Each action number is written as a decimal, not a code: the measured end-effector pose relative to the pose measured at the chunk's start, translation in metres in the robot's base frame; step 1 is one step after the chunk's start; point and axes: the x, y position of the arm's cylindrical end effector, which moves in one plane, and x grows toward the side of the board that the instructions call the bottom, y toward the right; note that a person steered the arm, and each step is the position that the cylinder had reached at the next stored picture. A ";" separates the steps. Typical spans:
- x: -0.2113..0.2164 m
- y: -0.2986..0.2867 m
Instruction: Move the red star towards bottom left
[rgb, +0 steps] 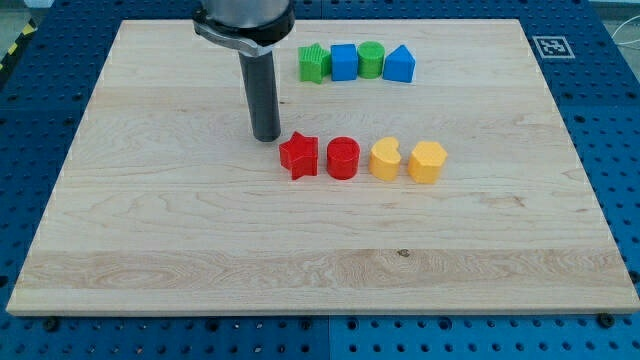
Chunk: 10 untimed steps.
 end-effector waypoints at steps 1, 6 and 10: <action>-0.005 0.030; 0.026 0.062; 0.028 0.003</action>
